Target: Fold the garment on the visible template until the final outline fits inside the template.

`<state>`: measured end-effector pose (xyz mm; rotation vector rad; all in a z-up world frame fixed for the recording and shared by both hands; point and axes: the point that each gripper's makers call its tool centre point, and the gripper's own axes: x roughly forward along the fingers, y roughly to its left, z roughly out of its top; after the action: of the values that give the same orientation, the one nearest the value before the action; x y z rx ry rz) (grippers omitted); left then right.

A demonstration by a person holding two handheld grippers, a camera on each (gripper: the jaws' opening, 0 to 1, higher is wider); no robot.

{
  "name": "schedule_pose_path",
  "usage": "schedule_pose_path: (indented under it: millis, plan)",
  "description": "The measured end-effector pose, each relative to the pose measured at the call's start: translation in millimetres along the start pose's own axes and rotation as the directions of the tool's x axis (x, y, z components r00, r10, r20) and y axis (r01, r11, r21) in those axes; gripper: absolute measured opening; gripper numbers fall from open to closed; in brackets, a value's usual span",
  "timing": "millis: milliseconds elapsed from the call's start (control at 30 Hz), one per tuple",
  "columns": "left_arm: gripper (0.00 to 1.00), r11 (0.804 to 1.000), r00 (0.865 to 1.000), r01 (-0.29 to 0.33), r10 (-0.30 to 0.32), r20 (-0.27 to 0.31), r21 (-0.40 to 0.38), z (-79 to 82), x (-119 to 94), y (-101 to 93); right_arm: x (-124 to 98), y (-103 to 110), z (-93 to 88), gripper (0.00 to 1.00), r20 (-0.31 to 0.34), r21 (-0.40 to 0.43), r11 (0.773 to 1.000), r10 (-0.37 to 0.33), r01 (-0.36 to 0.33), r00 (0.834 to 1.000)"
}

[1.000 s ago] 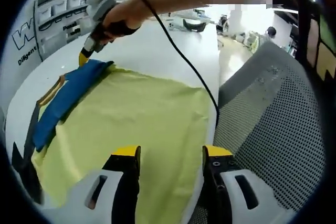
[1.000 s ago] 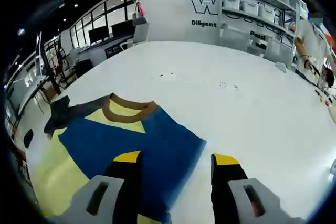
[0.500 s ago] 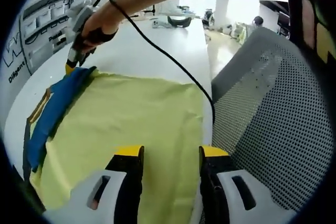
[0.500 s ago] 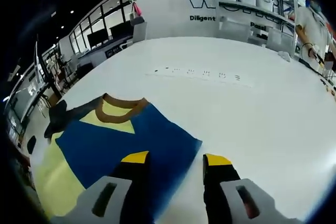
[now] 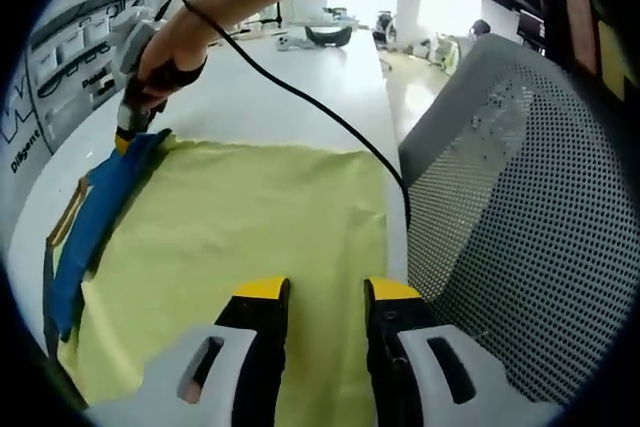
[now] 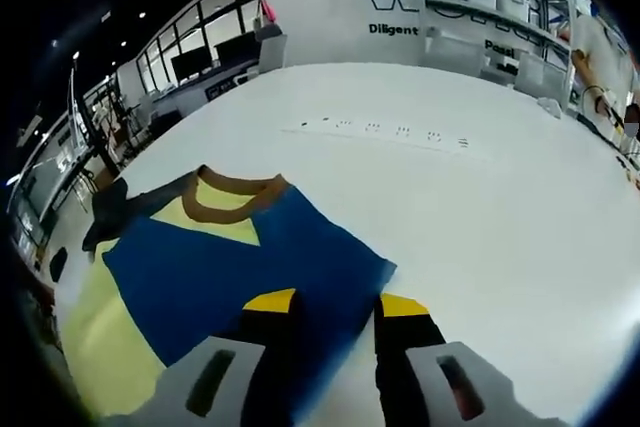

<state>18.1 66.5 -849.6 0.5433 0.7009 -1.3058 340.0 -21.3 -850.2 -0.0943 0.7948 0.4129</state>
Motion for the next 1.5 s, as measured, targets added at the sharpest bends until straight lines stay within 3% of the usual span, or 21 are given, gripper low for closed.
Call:
schedule_pose_path:
  millis: [267, 433, 567, 667, 767, 1067, 1500]
  plan:
    - [0.20, 1.000, 1.000, -0.002, 0.002, 0.014, 0.007, 1.5, 2.0, -2.0, 1.2, 0.7, -1.3, 0.02, 0.012, -0.069, 0.997, -0.042, 0.042, 0.999]
    - [0.01, 1.000, 1.000, 0.015, -0.015, 0.026, 0.001, 2.9, 4.2, -9.0, 1.0, 4.3, 0.1, 0.00, 0.008, -0.141, 0.988, -0.061, 0.061, 0.998]
    - [0.00, 0.999, 0.999, 0.003, -0.001, 0.038, -0.051, 3.3, 4.5, -5.2, 0.4, 6.9, 0.0, 0.00, 0.001, -0.204, 0.978, -0.048, 0.047, 0.999]
    - [0.00, 0.996, 0.999, -0.002, 0.005, 0.040, -0.084, 3.6, 4.7, -1.6, 0.2, 5.6, 0.1, 0.00, 0.003, -0.192, 0.980, -0.046, 0.046, 0.999]
    - [0.00, 0.999, 0.999, -0.009, 0.010, 0.039, -0.042, 3.9, 4.8, -4.0, -0.2, 4.9, -0.2, 0.00, 0.005, -0.200, 0.979, -0.046, 0.046, 0.999]
    - [0.00, 0.999, 0.999, 0.002, -0.001, 0.033, -0.048, 6.1, 7.4, -4.6, -2.0, -1.2, 2.0, 0.00, 0.013, -0.244, 0.967, -0.070, 0.071, 0.997]
    - [0.00, 0.997, 0.999, 0.032, -0.029, 0.046, -0.072, 23.0, 23.5, -8.9, -6.5, -19.3, -0.6, 0.00, 0.017, -0.254, 0.964, -0.083, 0.084, 0.996]
